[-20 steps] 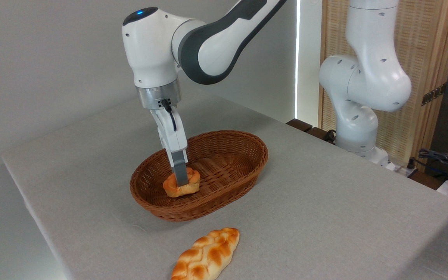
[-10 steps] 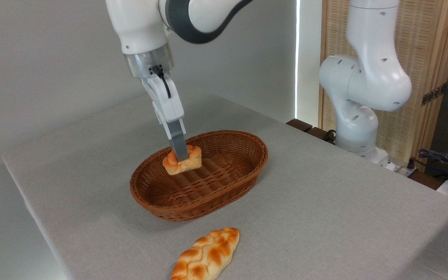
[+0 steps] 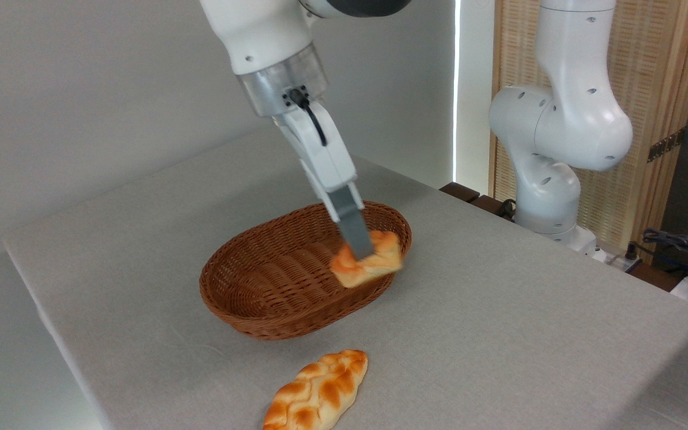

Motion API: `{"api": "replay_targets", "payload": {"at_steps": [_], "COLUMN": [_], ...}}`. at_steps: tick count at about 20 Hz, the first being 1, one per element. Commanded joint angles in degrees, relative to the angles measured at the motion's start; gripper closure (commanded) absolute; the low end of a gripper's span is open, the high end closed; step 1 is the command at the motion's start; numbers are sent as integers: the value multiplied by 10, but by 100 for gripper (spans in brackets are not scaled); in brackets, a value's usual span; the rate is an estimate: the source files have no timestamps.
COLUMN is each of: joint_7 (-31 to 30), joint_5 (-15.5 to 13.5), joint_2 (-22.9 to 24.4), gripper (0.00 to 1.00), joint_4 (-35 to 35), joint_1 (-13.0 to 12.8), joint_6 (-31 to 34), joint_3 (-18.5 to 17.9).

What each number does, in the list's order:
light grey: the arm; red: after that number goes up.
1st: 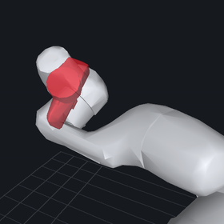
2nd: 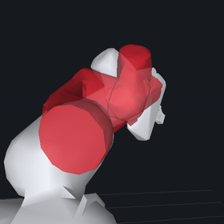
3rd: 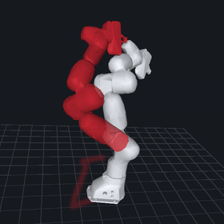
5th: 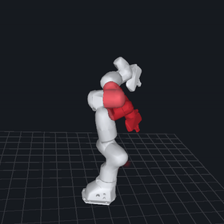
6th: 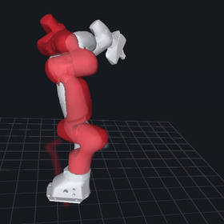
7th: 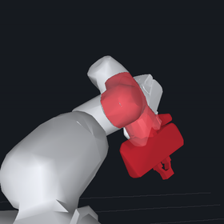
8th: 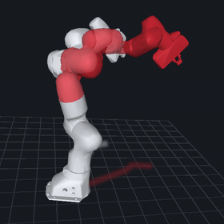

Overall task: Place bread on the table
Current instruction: 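Lower the bun onto the table beside the basket and release it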

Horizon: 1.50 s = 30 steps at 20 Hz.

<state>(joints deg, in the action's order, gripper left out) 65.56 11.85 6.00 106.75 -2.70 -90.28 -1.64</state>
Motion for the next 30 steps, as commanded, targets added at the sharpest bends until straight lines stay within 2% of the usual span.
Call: {"api": "replay_targets", "payload": {"at_steps": [1, 2, 5, 9, 10, 11, 18, 19, 20, 21, 23, 24, 26, 27, 28, 30], "joint_7": [89, 94, 90, 89, 89, 89, 87, 84, 74, 46, -51, -94, -140, -150, -163, -227], "joint_5": [37, 37, 34, 20, 19, 19, 3, -9, -32, -63, -118, -131, -136, -137, -147, -189], "joint_2": [2, 0, -5, -6, -6, -6, -5, -4, -1, 2, 2, 2, -1, -3, -5, -13], "gripper": [86, 81, 35, 17, 6, 0, 0, 0, 0, 0, 0, 0, 0, 0, 0, 0], "joint_4": [24, 35, 86, 116, 117, 117, 110, 102, 85, 67, 13, -13, -49, -66, -84, -108], "joint_1": [-2, -2, -3, -4, -4, -4, -4, -3, -2, -1, 6, 9, 15, 33, 50, 55], "joint_6": [20, 13, -35, -50, -51, -51, -51, -51, -50, -49, -49, -49, -49, -49, -49, -49], "joint_3": [-37, -50, -55, -50, -50, -50, -50, -51, -52, -53, -50, -49, -30, -9, 17, 29]}}
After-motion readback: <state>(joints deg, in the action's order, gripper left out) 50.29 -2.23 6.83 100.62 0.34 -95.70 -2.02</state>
